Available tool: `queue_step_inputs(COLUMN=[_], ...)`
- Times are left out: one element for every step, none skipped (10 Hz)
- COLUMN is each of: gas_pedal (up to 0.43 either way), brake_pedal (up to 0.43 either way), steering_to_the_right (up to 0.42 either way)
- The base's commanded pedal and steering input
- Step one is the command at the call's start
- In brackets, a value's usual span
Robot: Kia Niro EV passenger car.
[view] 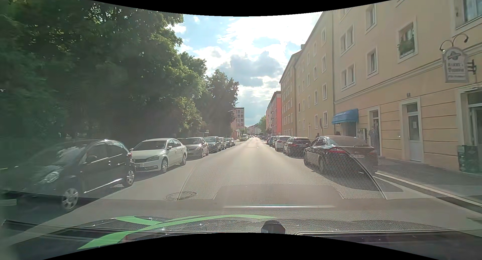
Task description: Follow the waypoints while adhering to traffic rules and regulations
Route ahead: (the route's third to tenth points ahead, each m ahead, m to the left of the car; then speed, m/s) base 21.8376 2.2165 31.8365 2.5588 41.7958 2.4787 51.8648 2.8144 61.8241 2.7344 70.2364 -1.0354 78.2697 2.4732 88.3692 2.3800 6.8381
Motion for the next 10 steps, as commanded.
queue_step_inputs(gas_pedal=[0.087,0.087,0.087,0.087,0.087,0.087,0.087,0.087,0.087,0.098], brake_pedal=[0.0,0.0,0.0,0.0,0.0,0.0,0.0,0.0,0.0,0.0], steering_to_the_right=[-0.002,-0.002,-0.002,-0.002,-0.002,-0.002,-0.002,-0.002,-0.002,-0.002])
